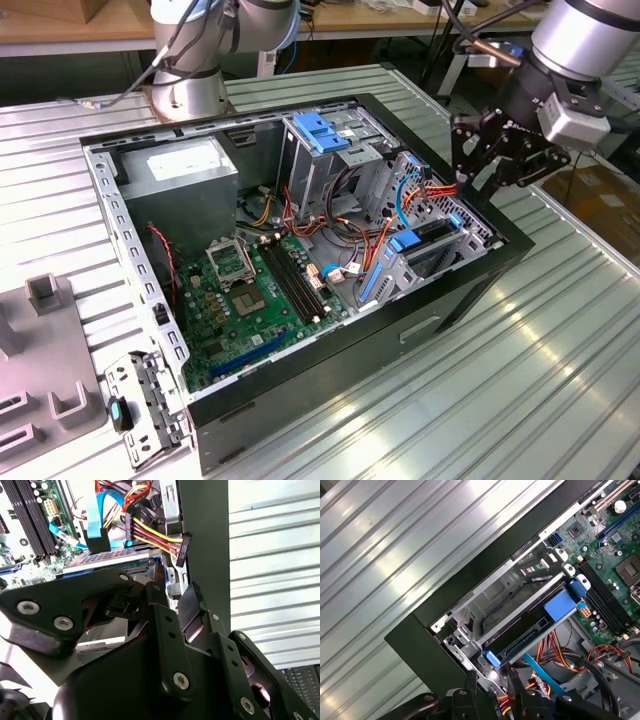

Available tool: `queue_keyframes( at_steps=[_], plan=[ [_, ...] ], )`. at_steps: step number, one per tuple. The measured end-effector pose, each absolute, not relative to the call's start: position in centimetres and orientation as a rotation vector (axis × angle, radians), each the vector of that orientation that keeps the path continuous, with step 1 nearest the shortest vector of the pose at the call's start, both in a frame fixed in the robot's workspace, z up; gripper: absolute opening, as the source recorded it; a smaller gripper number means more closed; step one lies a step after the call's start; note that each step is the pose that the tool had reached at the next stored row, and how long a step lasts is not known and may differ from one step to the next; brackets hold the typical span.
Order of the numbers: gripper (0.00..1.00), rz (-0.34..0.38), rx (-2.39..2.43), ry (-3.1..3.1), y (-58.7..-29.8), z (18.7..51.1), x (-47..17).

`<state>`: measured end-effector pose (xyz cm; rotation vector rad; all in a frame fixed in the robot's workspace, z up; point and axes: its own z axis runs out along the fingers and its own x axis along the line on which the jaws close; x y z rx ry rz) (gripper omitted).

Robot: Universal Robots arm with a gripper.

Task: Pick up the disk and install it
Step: 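Insert the first disk wire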

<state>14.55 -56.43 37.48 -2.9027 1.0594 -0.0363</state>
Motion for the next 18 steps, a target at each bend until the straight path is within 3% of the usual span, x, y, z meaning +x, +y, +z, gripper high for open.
queue_keyframes(
  at_steps=[18],
  plan=[
    [0.38, -0.030, -2.972, 0.840, -54.9, 36.8, 15.5]
  ],
)
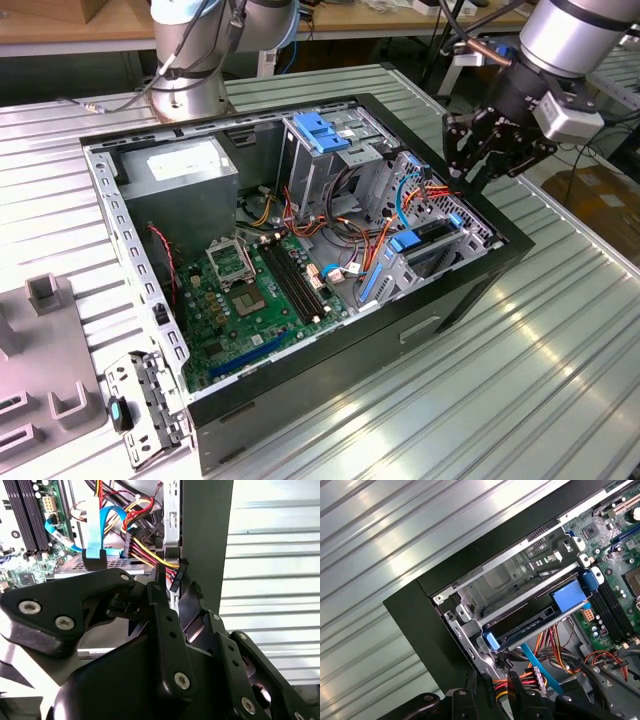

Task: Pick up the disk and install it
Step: 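Insert the first disk wire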

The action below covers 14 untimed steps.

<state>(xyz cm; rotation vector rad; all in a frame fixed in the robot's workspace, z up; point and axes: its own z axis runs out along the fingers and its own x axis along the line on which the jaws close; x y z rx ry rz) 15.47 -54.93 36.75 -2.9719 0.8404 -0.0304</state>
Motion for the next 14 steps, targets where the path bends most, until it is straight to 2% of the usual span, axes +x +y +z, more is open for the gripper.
queue_keyframes(
  at_steps=[6, 9, 14],
  plan=[
    [0.38, -0.029, -2.990, 0.770, -54.82, 36.42, 15.57],
    [0.18, -0.028, -2.990, 0.770, -54.82, 36.49, 15.58],
    [0.17, -0.028, -2.990, 0.770, -54.82, 37.30, 15.58]
  ],
)
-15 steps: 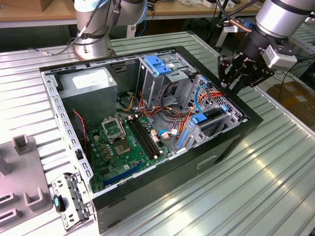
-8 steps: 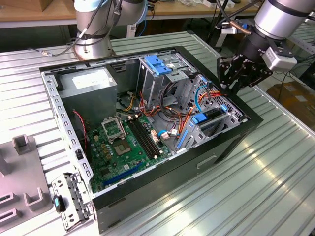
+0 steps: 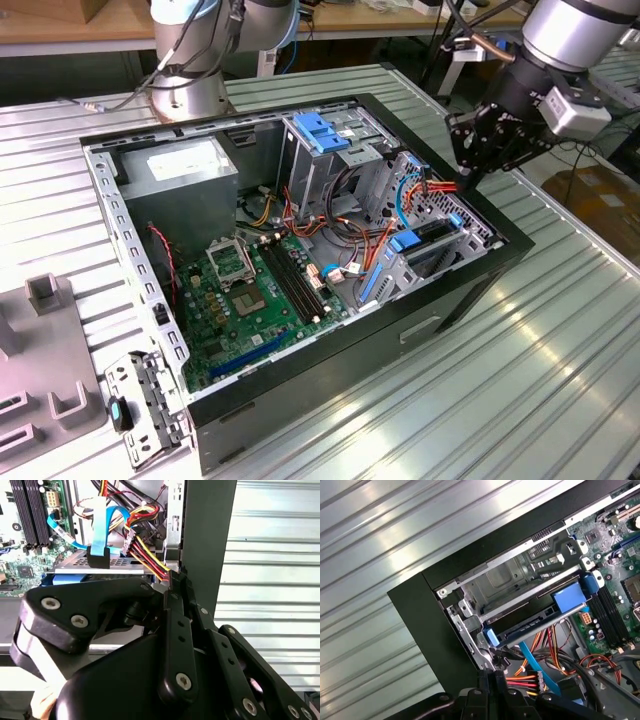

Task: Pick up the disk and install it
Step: 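Insert the first disk wire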

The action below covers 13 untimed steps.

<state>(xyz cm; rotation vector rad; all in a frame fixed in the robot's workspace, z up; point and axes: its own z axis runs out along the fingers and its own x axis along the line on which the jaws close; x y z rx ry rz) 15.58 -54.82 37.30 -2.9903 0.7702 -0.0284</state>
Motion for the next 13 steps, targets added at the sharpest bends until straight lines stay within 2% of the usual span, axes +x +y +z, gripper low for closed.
queue_keyframes(
  at_steps=[13],
  plan=[
    [0.17, -0.036, -2.907, 1.049, -54.82, 37.30, 15.58]
  ],
)
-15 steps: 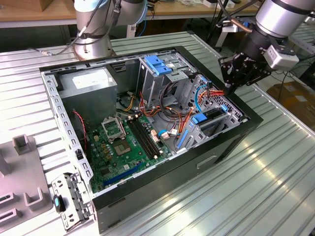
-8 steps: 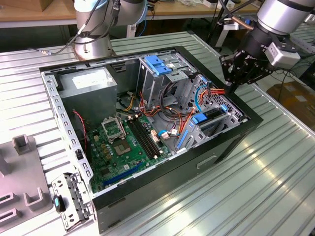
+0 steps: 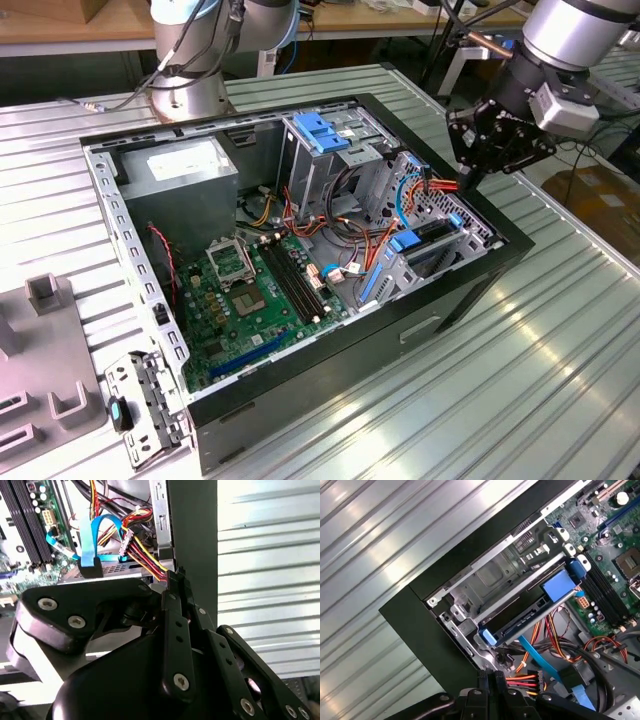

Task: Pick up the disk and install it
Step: 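Insert the first disk wire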

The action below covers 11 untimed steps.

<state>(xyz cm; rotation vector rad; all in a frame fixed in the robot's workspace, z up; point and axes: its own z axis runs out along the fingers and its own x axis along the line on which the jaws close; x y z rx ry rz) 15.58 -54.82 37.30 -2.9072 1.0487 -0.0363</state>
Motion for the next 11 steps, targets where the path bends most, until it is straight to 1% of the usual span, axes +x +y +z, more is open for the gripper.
queue_keyframes(
  at_steps=[11],
  plan=[
    [0.17, -0.044, -2.794, 1.326, -54.81, 37.26, 15.45]
  ],
)
